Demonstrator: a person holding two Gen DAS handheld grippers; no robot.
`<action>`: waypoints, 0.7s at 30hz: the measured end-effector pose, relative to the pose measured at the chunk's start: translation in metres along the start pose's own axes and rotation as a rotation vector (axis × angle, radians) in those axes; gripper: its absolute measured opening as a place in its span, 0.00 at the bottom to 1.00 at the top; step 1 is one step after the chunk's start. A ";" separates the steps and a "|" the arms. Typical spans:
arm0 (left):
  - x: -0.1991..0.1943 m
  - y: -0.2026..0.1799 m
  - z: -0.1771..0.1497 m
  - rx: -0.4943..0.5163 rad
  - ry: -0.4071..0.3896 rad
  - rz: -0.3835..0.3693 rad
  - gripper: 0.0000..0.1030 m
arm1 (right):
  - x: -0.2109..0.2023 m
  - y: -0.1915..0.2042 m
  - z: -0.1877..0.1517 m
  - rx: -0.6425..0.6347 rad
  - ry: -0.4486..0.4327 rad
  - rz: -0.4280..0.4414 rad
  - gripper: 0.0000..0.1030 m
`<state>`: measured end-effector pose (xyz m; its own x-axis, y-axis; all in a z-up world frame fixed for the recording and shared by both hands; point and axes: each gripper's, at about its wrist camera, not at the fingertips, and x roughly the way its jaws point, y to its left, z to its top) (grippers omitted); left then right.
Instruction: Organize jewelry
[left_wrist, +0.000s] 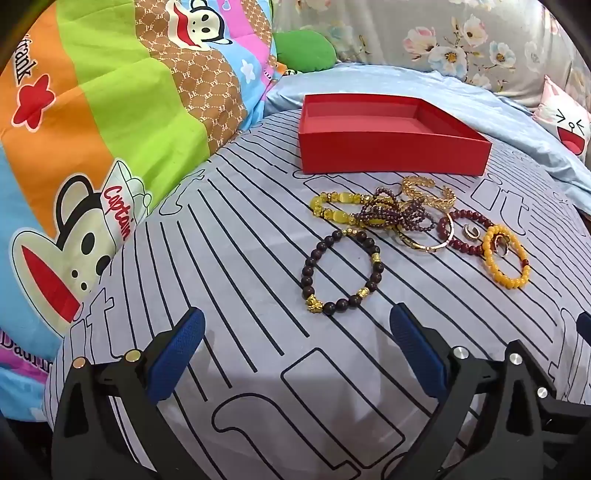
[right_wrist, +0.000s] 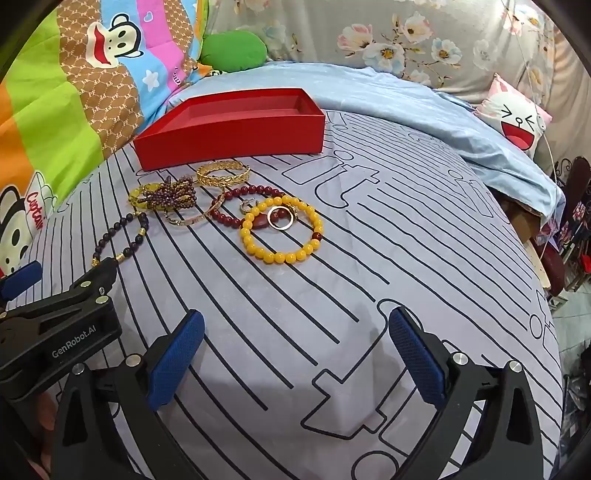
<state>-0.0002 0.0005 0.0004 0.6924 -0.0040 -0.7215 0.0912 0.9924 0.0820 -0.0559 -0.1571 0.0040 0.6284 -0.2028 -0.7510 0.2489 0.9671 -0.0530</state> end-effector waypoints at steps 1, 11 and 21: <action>0.000 0.001 0.000 -0.001 -0.001 -0.002 0.93 | 0.000 0.000 0.001 -0.008 0.006 -0.016 0.94; -0.006 0.011 -0.001 0.003 -0.004 0.001 0.93 | 0.004 0.006 -0.001 -0.005 0.014 -0.008 0.94; -0.001 0.000 0.003 0.019 0.011 0.035 0.93 | 0.005 0.003 0.000 0.002 0.020 0.003 0.94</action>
<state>0.0013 -0.0001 0.0029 0.6876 0.0325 -0.7254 0.0805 0.9894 0.1206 -0.0524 -0.1554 -0.0001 0.6142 -0.1972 -0.7641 0.2490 0.9672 -0.0496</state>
